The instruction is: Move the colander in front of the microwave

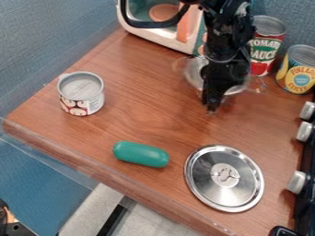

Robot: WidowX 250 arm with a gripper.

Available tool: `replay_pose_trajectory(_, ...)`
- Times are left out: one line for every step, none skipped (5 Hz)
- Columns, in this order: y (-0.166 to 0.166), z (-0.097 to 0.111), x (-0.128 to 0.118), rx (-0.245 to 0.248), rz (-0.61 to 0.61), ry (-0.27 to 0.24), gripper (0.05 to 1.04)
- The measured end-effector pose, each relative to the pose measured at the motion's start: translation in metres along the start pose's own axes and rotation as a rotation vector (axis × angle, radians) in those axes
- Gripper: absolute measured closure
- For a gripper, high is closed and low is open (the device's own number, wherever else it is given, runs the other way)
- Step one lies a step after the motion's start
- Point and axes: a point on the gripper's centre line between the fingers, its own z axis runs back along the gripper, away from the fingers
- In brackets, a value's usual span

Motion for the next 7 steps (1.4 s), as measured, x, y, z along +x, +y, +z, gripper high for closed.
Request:
replay_pose_trajectory(-0.002, 0.0, 0.001, -0.011, 0.006, -0.013, 0.996)
replay_pose_trajectory(-0.005, 0.001, -0.001, -0.021, 0.006, -0.006, 0.998)
replay_pose_trajectory(-0.011, 0.014, -0.006, -0.004, 0.025, -0.012, 0.999)
replay_pose_trajectory(-0.019, 0.039, -0.01, 0.067, 0.04, -0.02, 1.003)
replay_pose_trajectory(-0.025, 0.066, -0.013, 0.173, 0.048, -0.02, 1.011)
replay_pose_trajectory(-0.021, 0.089, -0.029, 0.274, 0.105, 0.002, 1.011)
replay_pose_trajectory(-0.007, 0.101, -0.051, 0.35, 0.195, 0.035, 1.011)
